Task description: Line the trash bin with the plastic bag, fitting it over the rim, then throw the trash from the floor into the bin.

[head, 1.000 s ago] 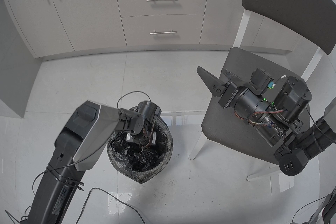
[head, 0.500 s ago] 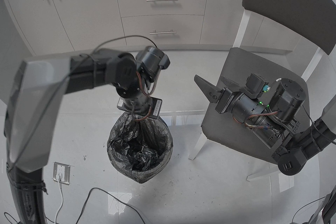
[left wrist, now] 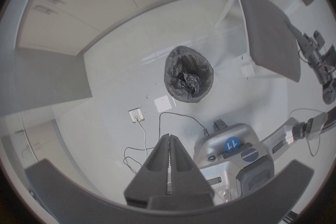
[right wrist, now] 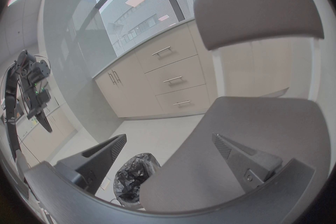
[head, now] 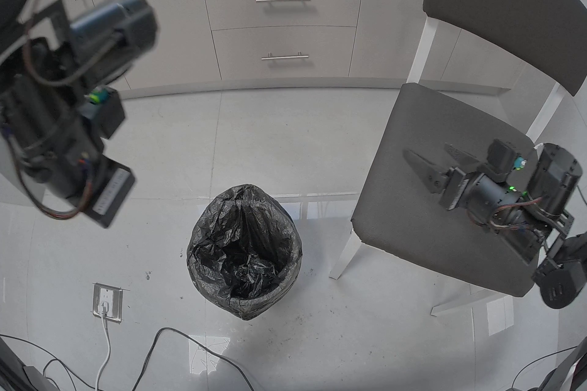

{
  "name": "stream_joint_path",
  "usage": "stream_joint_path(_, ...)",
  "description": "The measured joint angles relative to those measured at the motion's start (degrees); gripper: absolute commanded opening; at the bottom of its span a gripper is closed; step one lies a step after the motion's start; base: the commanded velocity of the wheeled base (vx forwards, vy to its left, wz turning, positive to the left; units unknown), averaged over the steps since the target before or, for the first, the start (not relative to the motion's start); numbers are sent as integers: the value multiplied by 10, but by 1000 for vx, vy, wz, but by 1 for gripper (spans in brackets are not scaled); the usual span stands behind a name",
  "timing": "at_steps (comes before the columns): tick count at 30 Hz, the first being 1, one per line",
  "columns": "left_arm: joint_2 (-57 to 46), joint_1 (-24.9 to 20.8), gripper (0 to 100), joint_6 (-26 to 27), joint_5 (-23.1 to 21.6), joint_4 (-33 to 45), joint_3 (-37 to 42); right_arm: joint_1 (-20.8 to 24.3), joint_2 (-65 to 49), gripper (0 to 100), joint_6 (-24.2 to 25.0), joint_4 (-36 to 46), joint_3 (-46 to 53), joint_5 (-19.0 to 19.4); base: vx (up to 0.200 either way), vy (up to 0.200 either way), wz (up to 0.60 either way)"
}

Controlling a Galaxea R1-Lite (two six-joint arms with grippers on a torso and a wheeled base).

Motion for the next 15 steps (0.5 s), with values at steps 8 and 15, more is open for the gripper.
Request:
stream_joint_path(8,-156,26,0,-21,-1,11,0,-42,-202,100,-40,247,17,-12,0,0,0)
stream_joint_path(15,-301,41,0,-49,-2,11,11,-61,-374,100,-65,516,-34,-26,0,0,0)
